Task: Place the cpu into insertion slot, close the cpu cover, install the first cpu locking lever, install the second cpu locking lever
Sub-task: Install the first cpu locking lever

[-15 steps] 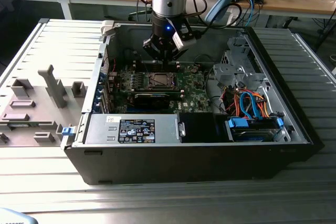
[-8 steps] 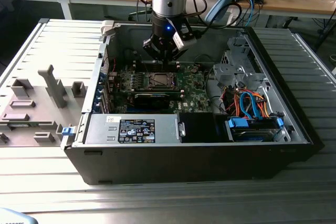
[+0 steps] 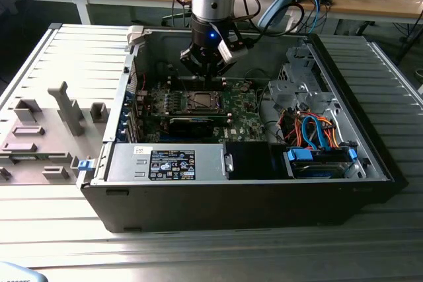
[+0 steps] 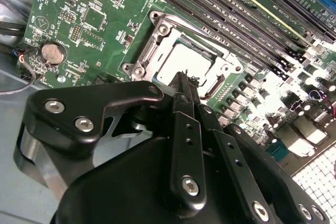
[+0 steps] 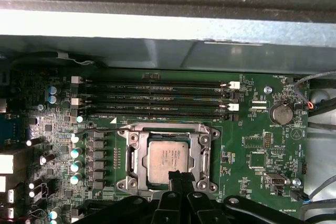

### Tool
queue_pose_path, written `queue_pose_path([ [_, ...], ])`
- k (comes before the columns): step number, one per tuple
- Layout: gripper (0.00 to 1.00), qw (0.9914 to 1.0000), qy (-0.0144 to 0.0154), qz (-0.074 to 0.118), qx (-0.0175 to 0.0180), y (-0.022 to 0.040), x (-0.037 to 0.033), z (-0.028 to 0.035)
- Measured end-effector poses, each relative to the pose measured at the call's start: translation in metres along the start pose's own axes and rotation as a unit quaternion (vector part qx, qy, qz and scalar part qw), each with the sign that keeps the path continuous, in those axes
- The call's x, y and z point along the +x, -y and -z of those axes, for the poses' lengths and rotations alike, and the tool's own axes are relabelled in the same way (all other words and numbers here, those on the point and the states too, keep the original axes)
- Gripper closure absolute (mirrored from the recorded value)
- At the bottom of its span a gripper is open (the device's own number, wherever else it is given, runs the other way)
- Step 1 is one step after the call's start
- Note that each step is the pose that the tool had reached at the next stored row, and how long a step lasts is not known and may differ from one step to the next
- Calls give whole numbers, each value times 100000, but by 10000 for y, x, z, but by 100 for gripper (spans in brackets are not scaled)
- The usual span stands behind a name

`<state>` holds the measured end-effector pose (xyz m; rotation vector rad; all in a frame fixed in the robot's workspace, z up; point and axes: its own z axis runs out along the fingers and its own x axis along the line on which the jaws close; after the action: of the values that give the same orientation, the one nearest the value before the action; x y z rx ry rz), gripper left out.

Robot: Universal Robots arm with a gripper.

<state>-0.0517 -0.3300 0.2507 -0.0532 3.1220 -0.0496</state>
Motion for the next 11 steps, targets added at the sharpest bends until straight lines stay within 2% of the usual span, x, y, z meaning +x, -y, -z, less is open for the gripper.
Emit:
queue_pose_path([
  [11,89,99997,23,789,-14,0,0,0],
])
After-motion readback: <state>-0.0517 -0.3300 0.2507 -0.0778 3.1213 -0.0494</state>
